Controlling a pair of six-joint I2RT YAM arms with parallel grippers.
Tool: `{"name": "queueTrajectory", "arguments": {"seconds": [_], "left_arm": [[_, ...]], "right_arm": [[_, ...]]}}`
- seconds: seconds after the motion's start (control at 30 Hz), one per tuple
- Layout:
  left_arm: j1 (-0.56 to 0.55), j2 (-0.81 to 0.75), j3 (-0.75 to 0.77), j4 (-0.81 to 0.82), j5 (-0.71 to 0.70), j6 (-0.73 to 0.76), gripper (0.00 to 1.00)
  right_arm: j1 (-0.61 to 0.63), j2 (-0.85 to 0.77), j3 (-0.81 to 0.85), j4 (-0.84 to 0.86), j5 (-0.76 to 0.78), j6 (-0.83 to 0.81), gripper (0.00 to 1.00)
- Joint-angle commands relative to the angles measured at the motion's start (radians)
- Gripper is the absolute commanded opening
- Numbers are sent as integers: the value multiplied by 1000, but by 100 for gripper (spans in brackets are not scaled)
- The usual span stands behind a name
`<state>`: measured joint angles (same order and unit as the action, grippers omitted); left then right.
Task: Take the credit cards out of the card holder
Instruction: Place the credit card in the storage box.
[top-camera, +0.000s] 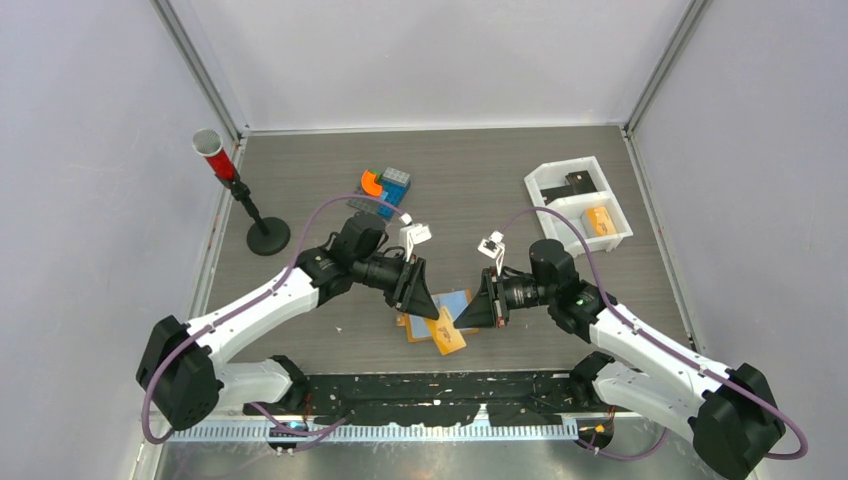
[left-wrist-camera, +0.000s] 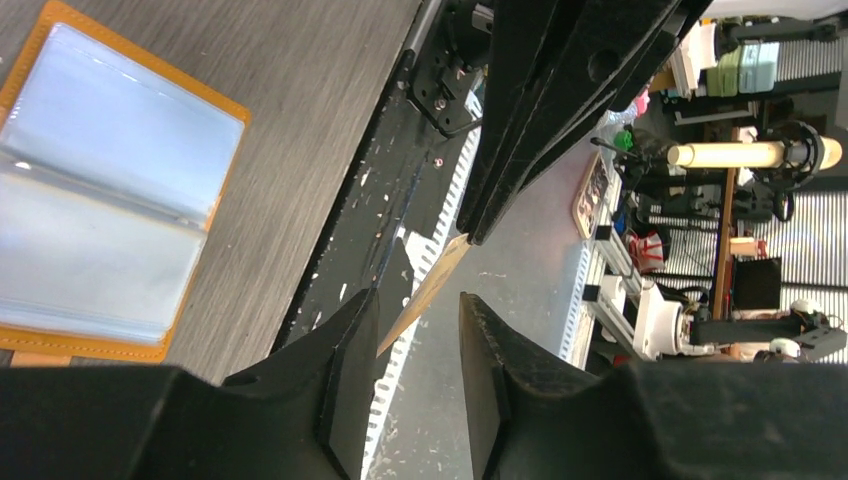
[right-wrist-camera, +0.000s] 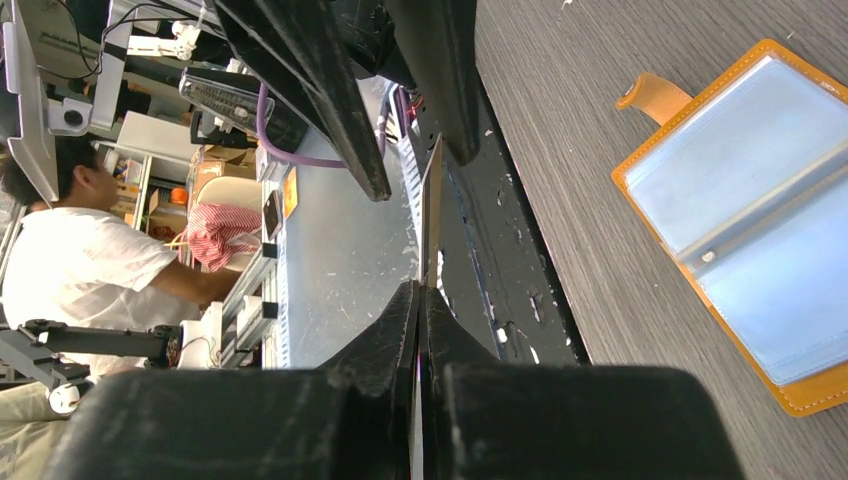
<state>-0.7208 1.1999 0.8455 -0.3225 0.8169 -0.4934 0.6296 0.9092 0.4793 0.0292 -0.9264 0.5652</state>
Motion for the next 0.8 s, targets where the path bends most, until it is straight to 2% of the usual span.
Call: {"name": "queueTrajectory", "arguments": {"seconds": [0.0, 0.13, 0.3, 0.33, 0.4, 0.43, 0.57, 0.6, 0.67, 0.77], "left_arm": [[-7, 8, -16, 88, 84, -31, 35], [-9, 31, -30, 142, 127, -61, 31], [-9, 51, -42, 194, 151, -94, 2], [-9, 50, -41, 195, 147, -99, 0], [-9, 51, -37, 197, 131, -108, 0], [-9, 48, -37, 197, 116, -114, 0], [-7, 30, -47, 222, 30, -154, 0], [-6, 24, -53, 235, 6, -170, 0], [-6, 12, -69, 291, -38, -217, 0], [-6, -19, -96, 381, -112, -309, 0]], "right_arm": [[6, -1, 36, 67, -24, 19, 5], [6, 4, 27, 93, -32, 26, 5], [5, 18, 25, 107, -25, 35, 5], [5, 15, 26, 104, -16, 37, 6], [5, -4, 31, 87, 40, 43, 15], [4, -13, 31, 82, 85, 50, 24], [-1, -90, 10, 68, 258, 139, 50], [-1, -112, 0, 67, 302, 177, 64], [-1, -142, -21, 70, 347, 212, 77], [-1, -191, -41, 70, 401, 248, 79]]}}
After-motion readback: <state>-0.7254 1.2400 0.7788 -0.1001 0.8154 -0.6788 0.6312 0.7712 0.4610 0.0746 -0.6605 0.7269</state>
